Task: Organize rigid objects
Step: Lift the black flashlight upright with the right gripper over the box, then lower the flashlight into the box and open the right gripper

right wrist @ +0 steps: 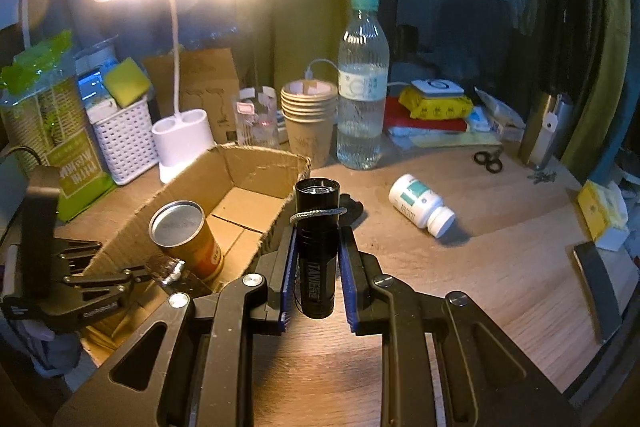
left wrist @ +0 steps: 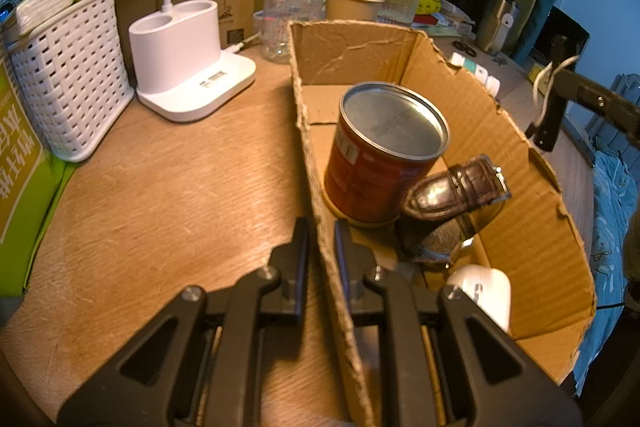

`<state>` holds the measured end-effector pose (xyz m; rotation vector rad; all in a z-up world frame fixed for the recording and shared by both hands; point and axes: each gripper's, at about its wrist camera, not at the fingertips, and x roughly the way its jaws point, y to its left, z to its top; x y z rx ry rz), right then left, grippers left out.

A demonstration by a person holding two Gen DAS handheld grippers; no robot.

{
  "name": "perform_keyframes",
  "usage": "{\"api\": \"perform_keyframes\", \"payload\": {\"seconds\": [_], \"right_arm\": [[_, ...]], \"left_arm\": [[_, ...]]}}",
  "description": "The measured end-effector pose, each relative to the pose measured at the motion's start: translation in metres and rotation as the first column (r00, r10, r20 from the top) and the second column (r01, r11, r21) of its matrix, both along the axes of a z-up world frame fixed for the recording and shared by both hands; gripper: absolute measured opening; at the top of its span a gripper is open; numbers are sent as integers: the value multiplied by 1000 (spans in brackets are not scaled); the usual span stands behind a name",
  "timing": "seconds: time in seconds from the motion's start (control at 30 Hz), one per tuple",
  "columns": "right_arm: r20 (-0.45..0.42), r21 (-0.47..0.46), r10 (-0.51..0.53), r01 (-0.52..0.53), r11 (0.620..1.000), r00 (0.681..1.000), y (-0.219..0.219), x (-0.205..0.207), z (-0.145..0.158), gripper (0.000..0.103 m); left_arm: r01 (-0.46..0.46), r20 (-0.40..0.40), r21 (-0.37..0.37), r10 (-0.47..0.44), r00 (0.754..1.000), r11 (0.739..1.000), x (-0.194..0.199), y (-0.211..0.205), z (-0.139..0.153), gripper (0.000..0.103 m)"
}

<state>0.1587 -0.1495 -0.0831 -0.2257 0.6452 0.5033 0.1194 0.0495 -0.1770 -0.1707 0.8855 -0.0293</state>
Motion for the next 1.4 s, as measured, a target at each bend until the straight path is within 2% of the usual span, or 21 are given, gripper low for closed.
{"api": "perform_keyframes", "payload": {"seconds": [0.4,0.77,1.1,1.4], "right_arm": [[45,52,42,-44,998,998,4,-19,25,22],[68,68,103,-108,992,992,17,-36,36,22],[33,54,167,-168,984,985,38,-39,23,22],[-26,-4,183,-183,983,983,51,-31,-1,22]], "left_arm": [[0,0,0,0,1000,1000,0,0,0,14],[0,0,0,0,1000,1000,0,0,0,14],[0,0,0,0,1000,1000,0,0,0,14],[0,0,0,0,1000,1000,0,0,0,14]]}}
